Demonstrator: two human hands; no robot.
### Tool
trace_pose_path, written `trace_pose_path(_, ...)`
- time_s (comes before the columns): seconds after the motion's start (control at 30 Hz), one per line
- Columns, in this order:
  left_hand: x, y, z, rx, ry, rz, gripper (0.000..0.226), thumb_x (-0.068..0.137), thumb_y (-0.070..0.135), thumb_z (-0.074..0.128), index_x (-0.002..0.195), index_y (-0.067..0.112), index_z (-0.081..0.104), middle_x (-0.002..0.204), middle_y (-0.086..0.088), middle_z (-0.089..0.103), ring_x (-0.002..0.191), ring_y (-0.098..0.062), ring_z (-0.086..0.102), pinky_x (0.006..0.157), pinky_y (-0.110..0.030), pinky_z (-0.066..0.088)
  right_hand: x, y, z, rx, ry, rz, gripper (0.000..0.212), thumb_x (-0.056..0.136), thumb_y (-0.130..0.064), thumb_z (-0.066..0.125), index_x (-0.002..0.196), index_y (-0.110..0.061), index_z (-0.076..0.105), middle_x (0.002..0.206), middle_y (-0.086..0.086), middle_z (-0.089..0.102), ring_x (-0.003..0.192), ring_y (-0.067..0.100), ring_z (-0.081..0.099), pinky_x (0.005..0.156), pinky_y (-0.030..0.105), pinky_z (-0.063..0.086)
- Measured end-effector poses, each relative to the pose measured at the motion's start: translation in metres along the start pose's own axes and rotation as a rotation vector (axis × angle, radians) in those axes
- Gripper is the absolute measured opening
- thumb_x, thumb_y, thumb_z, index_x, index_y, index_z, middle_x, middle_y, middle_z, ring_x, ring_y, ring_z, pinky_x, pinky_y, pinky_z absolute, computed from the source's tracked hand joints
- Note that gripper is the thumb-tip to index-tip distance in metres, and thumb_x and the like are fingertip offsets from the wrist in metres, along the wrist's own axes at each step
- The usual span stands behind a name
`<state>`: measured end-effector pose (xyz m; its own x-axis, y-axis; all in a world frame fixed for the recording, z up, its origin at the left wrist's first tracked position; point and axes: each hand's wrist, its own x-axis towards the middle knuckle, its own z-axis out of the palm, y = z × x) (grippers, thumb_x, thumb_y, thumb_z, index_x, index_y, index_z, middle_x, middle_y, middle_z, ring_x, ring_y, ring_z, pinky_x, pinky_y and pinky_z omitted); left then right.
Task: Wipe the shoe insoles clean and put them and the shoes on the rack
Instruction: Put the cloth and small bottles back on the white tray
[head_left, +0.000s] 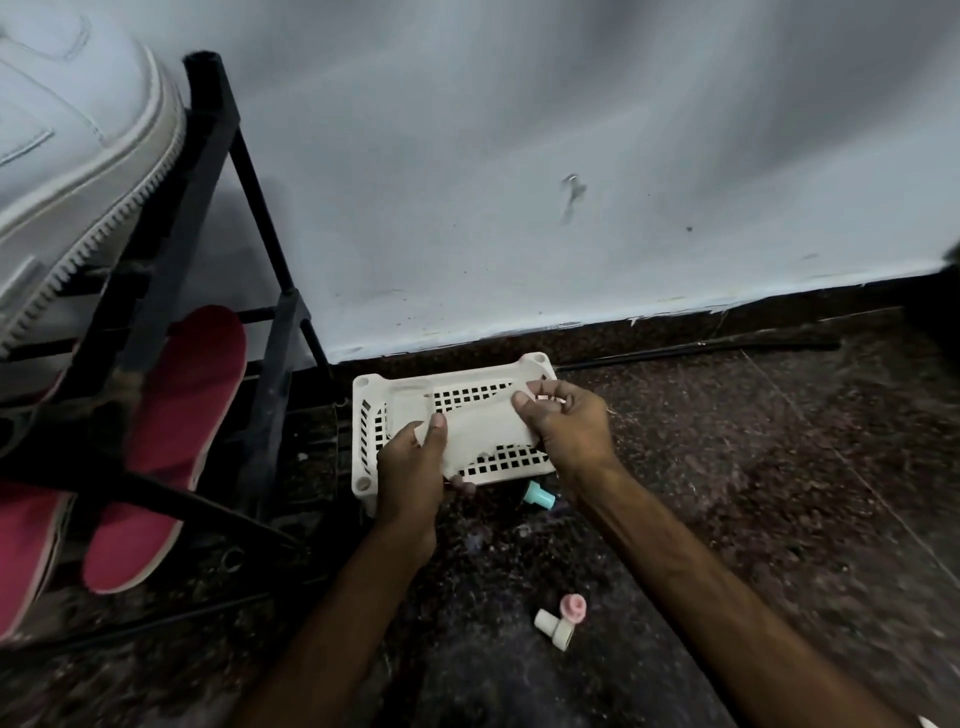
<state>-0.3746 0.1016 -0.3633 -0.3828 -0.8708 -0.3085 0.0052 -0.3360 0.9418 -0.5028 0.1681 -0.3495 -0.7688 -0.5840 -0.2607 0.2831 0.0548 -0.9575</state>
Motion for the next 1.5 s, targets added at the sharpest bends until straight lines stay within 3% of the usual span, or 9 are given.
trace_pose_path(0.27,0.009,-0.017,-0.012,0.254,0.157,0.291,0.059,0.083,0.061,0.052,0.089,0.002,0.058,0.076,-0.028,0.061,0.061,-0.029,0.057,0.061,-0.054,0.05,-0.005,0.007,-0.005,0.003,-0.065,0.158,0.009,0.084,-0.005,0.073,0.078,-0.003,0.067,0.077,0.015,0.069,0.059,0.018,0.063,0.058,0.028,0.056)
trace_pose_path(0.37,0.006,-0.016,-0.016,0.32,0.13,0.348,0.048,0.094,0.045,0.056,0.088,-0.003,0.055,0.067,-0.023,0.054,0.057,-0.023,0.047,0.057,-0.053,0.045,0.0,0.001,-0.018,-0.036,-0.056,0.144,0.01,0.086,-0.006,0.071,0.077,-0.007,0.066,0.077,0.009,0.069,0.056,0.011,0.062,0.05,0.02,0.053)
trace_pose_path(0.57,0.001,-0.014,-0.013,0.148,-0.086,0.075,0.032,0.103,0.032,0.045,0.111,0.005,0.061,0.102,-0.006,0.07,0.086,-0.021,0.069,0.056,-0.037,0.058,-0.002,0.009,-0.022,0.019,-0.195,0.204,0.014,0.088,-0.012,0.07,0.1,-0.005,0.065,0.086,0.01,0.068,0.063,0.013,0.061,0.05,0.023,0.053)
trace_pose_path(0.67,-0.003,-0.012,-0.014,0.035,-0.083,0.036,0.027,0.102,0.027,0.048,0.106,0.004,0.061,0.089,-0.005,0.07,0.063,-0.016,0.068,0.052,-0.039,0.058,-0.001,0.012,-0.024,0.016,-0.179,0.168,0.01,0.086,-0.004,0.07,0.094,-0.007,0.063,0.076,0.01,0.066,0.054,0.011,0.06,0.045,0.022,0.052)
trace_pose_path(0.83,0.004,-0.025,-0.012,0.156,0.174,0.194,0.022,0.097,0.031,0.058,0.093,0.009,0.056,0.063,-0.007,0.054,0.049,-0.017,0.046,0.051,-0.03,0.037,-0.002,0.016,-0.023,-0.027,-0.087,0.018,0.013,0.083,0.003,0.071,0.084,-0.008,0.065,0.056,0.002,0.066,0.05,0.014,0.06,0.058,0.03,0.054)
trace_pose_path(0.93,0.003,-0.02,-0.012,0.291,0.157,0.287,0.02,0.095,0.029,0.061,0.095,0.009,0.059,0.063,-0.009,0.063,0.041,-0.016,0.052,0.042,-0.027,0.042,-0.005,0.011,-0.025,-0.19,-0.008,-0.155,0.012,0.082,-0.002,0.074,0.084,-0.011,0.066,0.059,0.008,0.062,0.053,0.018,0.058,0.06,0.034,0.053)
trace_pose_path(1.07,0.005,-0.018,-0.007,0.473,0.125,0.293,0.025,0.091,0.031,0.067,0.102,0.009,0.067,0.074,-0.005,0.069,0.067,-0.02,0.066,0.064,-0.043,0.057,-0.025,-0.002,-0.006,-0.601,0.057,-0.494,0.015,0.084,-0.01,0.073,0.09,-0.021,0.063,0.079,-0.003,0.07,0.063,0.01,0.066,0.055,0.027,0.053)
trace_pose_path(1.33,-0.012,-0.002,-0.002,-0.153,-0.167,-0.173,0.055,0.1,0.052,0.035,0.106,0.009,0.069,0.096,-0.012,0.075,0.087,-0.021,0.072,0.065,-0.029,0.057,-0.057,0.017,0.024,-1.048,-0.235,-0.712,0.053,0.089,-0.014,0.057,0.137,-0.022,0.037,0.11,0.006,0.063,0.099,0.022,0.059,0.078,0.039,0.051)
trace_pose_path(1.5,-0.011,-0.002,-0.008,-0.224,-0.12,-0.191,0.039,0.09,0.035,0.062,0.109,0.001,0.068,0.093,-0.015,0.072,0.074,-0.019,0.069,0.06,-0.027,0.057,-0.062,0.021,0.012,-0.94,-0.286,-0.715,0.042,0.094,-0.023,0.053,0.133,-0.028,0.038,0.105,0.002,0.067,0.094,0.019,0.063,0.075,0.039,0.054)
